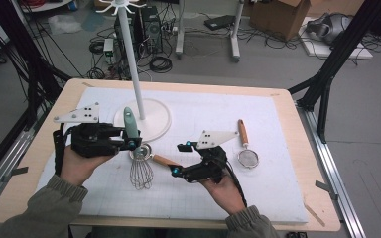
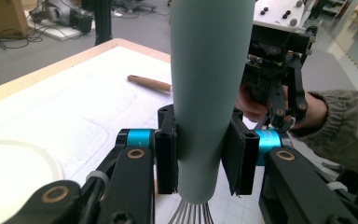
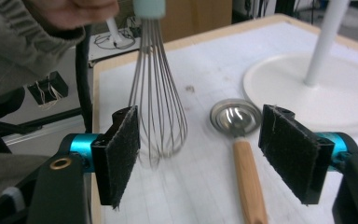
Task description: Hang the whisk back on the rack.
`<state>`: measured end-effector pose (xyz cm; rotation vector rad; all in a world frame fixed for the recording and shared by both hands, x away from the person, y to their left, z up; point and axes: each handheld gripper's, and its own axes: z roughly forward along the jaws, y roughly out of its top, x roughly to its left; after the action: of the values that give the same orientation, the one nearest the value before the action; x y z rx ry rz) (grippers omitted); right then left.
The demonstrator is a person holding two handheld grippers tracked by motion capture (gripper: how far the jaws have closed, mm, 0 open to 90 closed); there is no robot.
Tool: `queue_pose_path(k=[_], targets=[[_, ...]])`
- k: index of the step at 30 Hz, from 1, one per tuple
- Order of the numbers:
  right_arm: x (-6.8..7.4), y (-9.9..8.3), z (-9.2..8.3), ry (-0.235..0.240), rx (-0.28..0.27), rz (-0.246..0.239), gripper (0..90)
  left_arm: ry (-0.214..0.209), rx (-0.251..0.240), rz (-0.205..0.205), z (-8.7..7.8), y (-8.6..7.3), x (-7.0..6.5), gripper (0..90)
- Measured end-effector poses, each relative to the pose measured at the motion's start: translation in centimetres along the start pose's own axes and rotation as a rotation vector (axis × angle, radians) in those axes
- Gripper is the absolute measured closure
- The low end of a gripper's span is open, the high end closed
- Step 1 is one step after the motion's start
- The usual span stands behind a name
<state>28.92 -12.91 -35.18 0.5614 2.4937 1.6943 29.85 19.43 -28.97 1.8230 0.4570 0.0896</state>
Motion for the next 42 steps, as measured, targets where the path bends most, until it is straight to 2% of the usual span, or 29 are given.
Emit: queue_pose_path(k=[7,18,27,32,40,42], targets=[[-1.1,-1.5,-1.9,-0.033,0.011,0.037,26.8,0.013,0.009,0.012,-0.3,0.7,0.6,68.6],[-1.8,-3.0,-3.8,-0.093,0.018,0.037,23.6,0.038,0.011,0.021,-0.8,2.1,1.6,68.6],[-2.6,-4.4,-5.5,-0.131,0.016,0.084,22.8,0.050,0.011,0.032,-1.4,3.4,2.7,68.6],[-3.0,-4.8,-6.2,-0.155,0.011,0.088,22.8,0.052,0.012,0.032,-1.4,3.9,3.1,68.6],[-3.2,-5.1,-6.6,-0.163,0.006,0.095,22.2,0.049,0.007,0.028,-1.5,4.9,3.8,68.6],[-3.4,-5.1,-6.7,-0.167,0.002,0.090,22.1,0.053,0.014,0.037,-1.6,5.2,4.0,68.6]])
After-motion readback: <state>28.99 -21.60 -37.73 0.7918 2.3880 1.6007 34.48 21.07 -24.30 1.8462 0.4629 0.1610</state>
